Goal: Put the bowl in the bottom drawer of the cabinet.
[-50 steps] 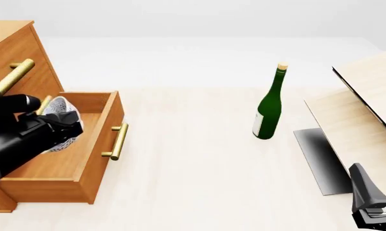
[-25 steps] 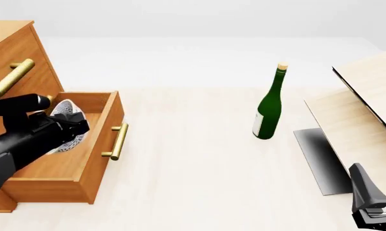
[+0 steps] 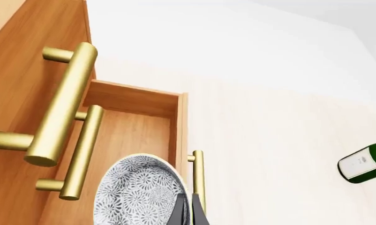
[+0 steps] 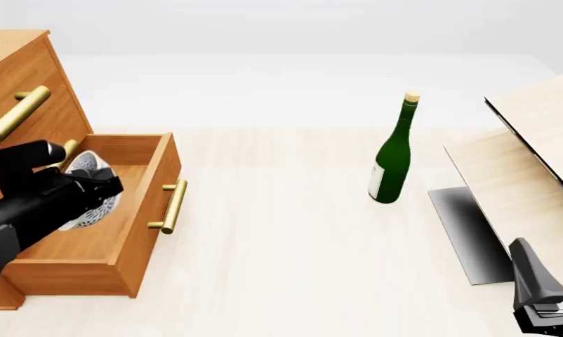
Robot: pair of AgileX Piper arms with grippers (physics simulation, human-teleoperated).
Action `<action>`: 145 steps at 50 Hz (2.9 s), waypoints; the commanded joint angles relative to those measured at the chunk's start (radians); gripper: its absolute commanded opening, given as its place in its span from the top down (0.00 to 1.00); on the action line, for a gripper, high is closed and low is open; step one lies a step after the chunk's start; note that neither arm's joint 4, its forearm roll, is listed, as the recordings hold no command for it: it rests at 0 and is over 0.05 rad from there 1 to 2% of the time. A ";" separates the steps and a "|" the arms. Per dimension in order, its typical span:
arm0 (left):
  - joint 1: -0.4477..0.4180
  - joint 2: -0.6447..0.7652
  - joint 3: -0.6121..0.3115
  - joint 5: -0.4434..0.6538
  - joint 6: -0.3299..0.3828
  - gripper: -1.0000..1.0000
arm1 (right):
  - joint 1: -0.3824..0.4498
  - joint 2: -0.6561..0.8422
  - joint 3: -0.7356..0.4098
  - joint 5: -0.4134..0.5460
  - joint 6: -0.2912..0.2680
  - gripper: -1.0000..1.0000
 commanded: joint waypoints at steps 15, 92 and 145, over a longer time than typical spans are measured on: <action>0.016 0.053 0.043 -0.085 -0.029 1.00 | 0.000 0.000 0.000 0.000 0.000 0.00; 0.108 0.208 0.007 -0.117 0.044 1.00 | 0.000 0.000 0.000 0.000 0.000 0.00; 0.155 0.275 0.023 -0.163 0.094 1.00 | 0.000 0.000 0.000 0.000 0.000 0.00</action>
